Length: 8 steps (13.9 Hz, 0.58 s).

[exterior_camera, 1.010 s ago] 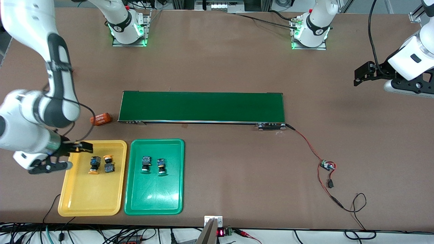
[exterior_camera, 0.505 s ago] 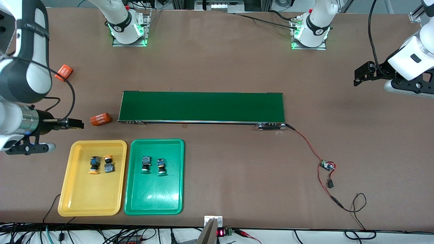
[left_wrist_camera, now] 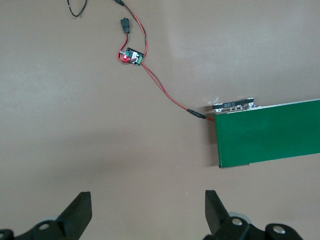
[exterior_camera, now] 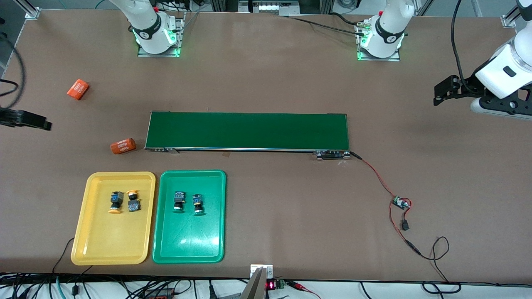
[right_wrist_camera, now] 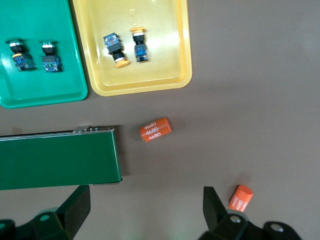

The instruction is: Sort buttons by color to trays

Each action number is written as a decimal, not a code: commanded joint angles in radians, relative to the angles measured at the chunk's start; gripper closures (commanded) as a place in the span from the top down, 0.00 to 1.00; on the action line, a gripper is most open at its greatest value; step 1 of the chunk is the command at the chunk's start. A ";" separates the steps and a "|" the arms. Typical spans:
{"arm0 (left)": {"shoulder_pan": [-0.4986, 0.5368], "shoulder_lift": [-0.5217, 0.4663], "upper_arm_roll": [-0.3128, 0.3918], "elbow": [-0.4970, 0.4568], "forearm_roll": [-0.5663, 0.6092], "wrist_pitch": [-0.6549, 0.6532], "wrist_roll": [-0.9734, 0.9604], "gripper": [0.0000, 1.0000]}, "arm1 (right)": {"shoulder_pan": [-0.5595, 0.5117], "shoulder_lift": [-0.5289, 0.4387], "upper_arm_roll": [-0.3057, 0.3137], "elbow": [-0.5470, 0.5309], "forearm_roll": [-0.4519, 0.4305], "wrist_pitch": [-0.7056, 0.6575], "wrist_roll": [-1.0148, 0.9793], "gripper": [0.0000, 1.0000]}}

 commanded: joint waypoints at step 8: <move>-0.005 -0.016 0.002 -0.014 -0.001 0.009 -0.001 1.00 | 0.023 -0.175 0.052 -0.240 -0.083 0.097 0.022 1.00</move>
